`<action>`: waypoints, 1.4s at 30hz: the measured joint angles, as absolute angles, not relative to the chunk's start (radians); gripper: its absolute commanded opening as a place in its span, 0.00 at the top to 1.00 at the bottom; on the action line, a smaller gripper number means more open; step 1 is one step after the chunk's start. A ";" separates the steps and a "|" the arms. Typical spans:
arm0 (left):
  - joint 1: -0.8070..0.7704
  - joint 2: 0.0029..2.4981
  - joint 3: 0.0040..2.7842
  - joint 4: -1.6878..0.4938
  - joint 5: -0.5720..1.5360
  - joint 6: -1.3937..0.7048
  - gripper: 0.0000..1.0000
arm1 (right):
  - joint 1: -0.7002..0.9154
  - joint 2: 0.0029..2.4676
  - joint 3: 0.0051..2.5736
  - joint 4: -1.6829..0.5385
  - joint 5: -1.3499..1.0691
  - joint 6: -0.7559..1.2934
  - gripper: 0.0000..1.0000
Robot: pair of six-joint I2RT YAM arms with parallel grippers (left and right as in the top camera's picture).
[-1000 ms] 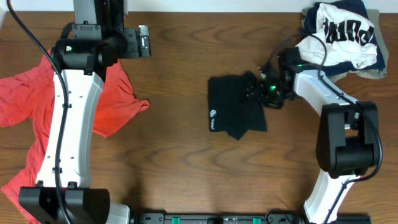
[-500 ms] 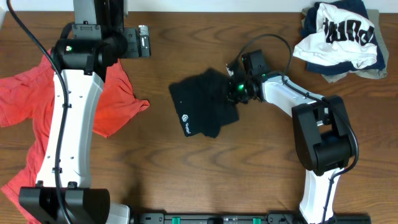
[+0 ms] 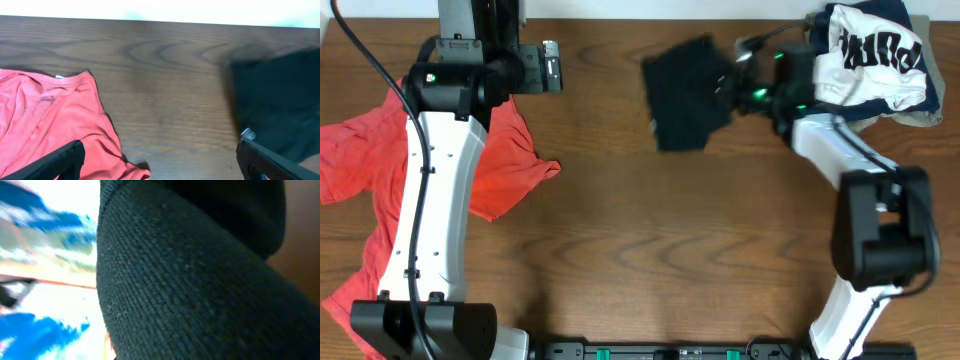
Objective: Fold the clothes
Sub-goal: 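Carry the black shirt to the clothes stack at top right and release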
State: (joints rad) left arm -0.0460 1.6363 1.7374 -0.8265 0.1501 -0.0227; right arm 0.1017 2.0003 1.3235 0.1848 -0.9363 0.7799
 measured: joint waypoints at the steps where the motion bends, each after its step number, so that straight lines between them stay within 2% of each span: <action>1: -0.046 1.636 1.737 -0.827 0.150 -0.023 0.02 | 0.079 1.978 1.324 0.219 -0.940 0.803 0.99; 8: -0.046 1.636 1.737 -0.827 0.150 -0.023 0.02 | -0.019 1.951 1.341 0.428 -0.942 0.949 0.99; 13: -0.046 1.636 1.737 -0.826 0.150 -0.023 0.02 | -0.083 1.951 1.396 0.457 -0.869 1.012 0.99; 22: -0.046 1.636 1.737 -0.826 0.150 -0.023 0.02 | -0.233 1.951 1.425 0.458 -0.577 1.097 0.99; 29: -0.046 1.636 1.737 -0.820 0.150 -0.023 0.02 | -0.286 1.958 1.425 0.513 -0.364 1.167 0.99; 36: -0.046 1.636 1.737 -0.799 0.150 -0.023 0.02 | -0.345 2.082 1.441 0.769 -0.274 1.317 0.99; 42: -0.046 1.636 1.737 -0.777 0.150 -0.023 0.02 | -0.356 2.252 1.486 0.785 -0.203 1.407 0.99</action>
State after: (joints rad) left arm -0.0460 1.6363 1.7374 -0.7769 0.1501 -0.0231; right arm -0.3565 2.2520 1.4864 0.7853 -0.2031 1.4075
